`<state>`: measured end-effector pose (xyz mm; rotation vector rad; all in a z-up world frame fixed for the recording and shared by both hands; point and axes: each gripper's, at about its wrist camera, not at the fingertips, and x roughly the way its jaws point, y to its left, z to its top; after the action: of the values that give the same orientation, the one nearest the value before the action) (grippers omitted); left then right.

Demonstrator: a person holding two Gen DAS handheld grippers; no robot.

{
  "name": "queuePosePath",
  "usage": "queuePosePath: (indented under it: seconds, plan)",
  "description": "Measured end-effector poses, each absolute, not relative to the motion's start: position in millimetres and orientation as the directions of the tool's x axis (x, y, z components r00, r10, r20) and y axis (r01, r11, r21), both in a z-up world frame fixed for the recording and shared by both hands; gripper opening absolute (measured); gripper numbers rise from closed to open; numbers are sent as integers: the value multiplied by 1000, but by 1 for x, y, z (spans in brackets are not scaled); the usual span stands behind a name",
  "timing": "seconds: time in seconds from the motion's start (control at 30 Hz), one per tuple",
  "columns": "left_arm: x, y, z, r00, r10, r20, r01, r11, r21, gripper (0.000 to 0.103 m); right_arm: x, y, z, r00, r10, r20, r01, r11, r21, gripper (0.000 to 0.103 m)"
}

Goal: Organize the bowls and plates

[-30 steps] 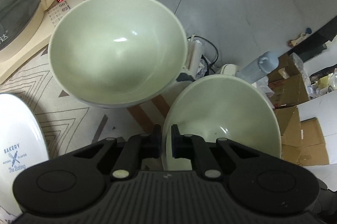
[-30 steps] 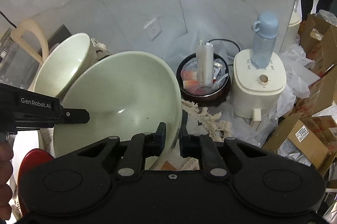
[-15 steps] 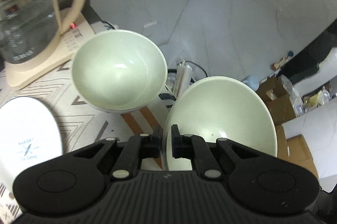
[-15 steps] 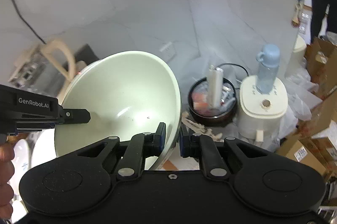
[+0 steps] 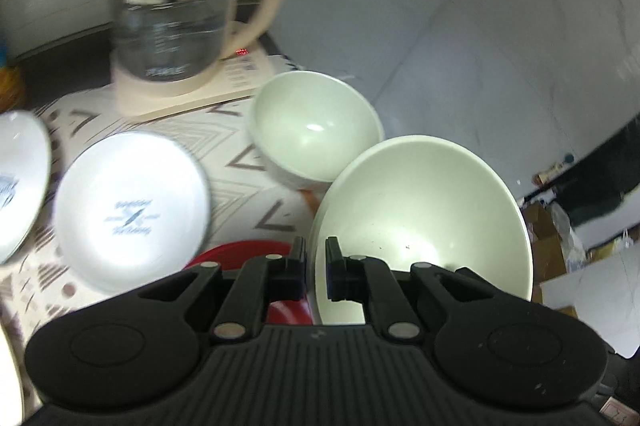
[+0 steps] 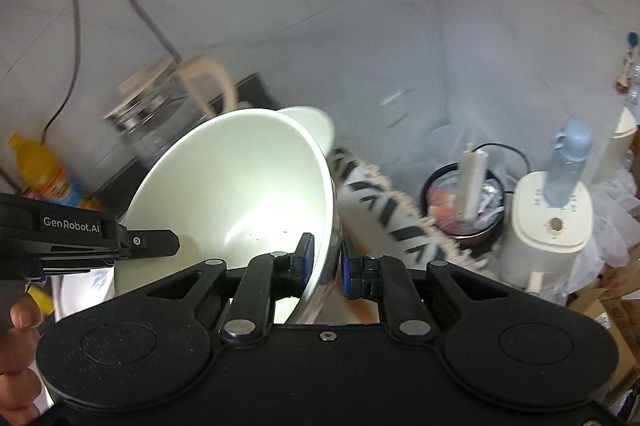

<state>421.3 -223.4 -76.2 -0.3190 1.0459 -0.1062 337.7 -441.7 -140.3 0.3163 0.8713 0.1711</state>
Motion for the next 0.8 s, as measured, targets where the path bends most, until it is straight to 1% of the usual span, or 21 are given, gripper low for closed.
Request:
queuePosePath:
  seconds: [0.17,0.47,0.8]
  plan:
    - [397,-194,-79,521,-208,-828,-143,935,-324,8,332,-417,-141,604,322,-729,-90,936,340,14]
    - [370,-164,-101,509,-194,-838,-221,912,-346,8,323,-388,-144,572,335,-749,-165,941,294,14]
    - [363,-164,-125,456,-203,-866,-230,913,-335,8,322,-386,-166,528,336,-780,-126,939,320,13]
